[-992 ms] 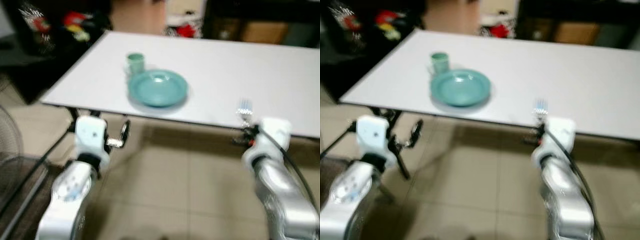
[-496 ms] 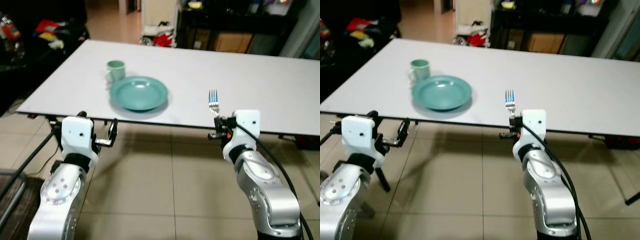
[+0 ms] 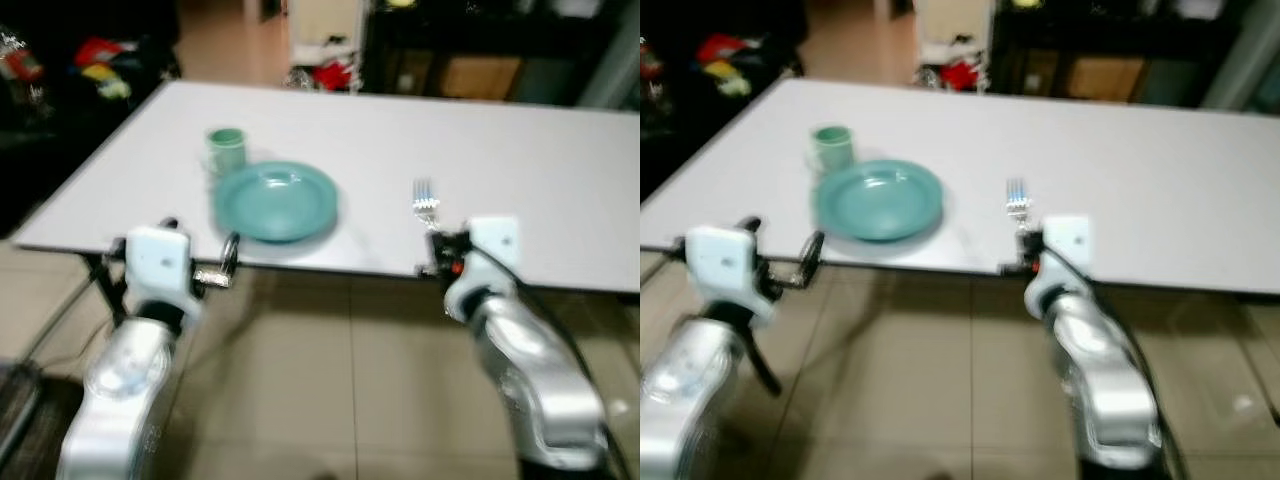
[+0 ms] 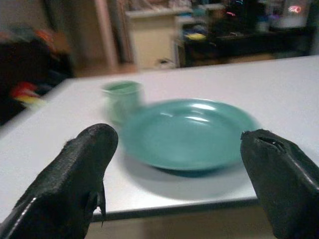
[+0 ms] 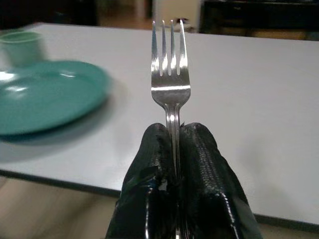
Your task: Setting the table
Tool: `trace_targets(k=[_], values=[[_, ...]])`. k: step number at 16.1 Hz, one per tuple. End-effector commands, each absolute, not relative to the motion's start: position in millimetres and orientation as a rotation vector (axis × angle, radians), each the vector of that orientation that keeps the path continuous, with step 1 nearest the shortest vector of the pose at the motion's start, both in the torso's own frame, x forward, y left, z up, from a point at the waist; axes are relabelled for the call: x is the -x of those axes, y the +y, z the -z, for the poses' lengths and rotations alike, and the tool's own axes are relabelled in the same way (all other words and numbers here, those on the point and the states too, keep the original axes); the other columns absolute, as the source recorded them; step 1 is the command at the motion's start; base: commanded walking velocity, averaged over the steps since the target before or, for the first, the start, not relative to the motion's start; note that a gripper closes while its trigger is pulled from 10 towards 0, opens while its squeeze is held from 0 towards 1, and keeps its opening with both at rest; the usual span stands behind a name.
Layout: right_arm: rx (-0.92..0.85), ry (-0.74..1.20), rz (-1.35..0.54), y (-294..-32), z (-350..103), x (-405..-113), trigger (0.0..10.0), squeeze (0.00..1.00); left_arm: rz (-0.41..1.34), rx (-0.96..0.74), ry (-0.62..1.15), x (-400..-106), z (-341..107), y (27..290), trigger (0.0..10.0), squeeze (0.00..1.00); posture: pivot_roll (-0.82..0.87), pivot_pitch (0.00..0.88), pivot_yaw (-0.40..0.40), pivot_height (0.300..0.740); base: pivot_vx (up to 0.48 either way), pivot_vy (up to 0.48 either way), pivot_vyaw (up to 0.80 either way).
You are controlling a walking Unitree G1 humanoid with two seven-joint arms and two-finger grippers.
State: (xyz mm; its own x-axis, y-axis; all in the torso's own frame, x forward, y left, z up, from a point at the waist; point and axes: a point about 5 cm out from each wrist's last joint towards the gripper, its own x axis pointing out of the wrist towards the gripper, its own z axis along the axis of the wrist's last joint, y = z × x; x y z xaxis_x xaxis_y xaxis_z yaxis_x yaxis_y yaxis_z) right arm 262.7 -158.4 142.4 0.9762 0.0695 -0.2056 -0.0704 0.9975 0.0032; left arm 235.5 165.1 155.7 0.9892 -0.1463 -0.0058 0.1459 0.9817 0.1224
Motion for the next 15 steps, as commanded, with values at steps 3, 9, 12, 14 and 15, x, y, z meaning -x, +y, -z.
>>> trace_targets(k=[3, 9, 12, 14, 15], values=[[-0.011, 0.185, -0.074, -156.4, -147.9, -267.1, 10.0, 0.00, 0.131, -0.135, -0.014, -235.5, -159.1, 170.4, 10.0, 0.00, 0.05, 0.000, -0.019, 0.740, 0.369, 0.000, 0.00], [-0.026, 0.208, -0.095, -154.1, -146.4, -271.5, 10.0, 0.00, 0.141, -0.140, -0.021, -236.5, -160.9, 170.5, 10.0, 0.00, 0.06, 0.000, -0.017, 0.740, 0.368, 0.000, 0.00], [-0.065, 0.230, -0.111, -150.9, -144.9, -274.7, 10.0, 0.00, 0.146, -0.141, -0.023, -236.7, -161.6, 170.0, 10.0, 0.00, 0.06, 0.000, -0.018, 0.740, 0.370, 0.000, 0.00], [-0.055, 0.280, -0.127, -145.3, -139.0, -281.2, 10.0, 0.00, 0.155, -0.143, -0.024, -237.0, -162.2, 169.0, 10.0, 0.00, 0.06, 0.000, -0.020, 0.740, 0.369, 0.000, 0.00], [-0.049, 0.309, -0.126, -143.2, -136.1, -284.5, 10.0, 0.00, 0.167, -0.148, -0.025, -237.1, -162.5, 168.2, 10.0, 0.00, 0.06, 0.000, -0.021, 0.740, 0.341, 0.000, 0.00]])
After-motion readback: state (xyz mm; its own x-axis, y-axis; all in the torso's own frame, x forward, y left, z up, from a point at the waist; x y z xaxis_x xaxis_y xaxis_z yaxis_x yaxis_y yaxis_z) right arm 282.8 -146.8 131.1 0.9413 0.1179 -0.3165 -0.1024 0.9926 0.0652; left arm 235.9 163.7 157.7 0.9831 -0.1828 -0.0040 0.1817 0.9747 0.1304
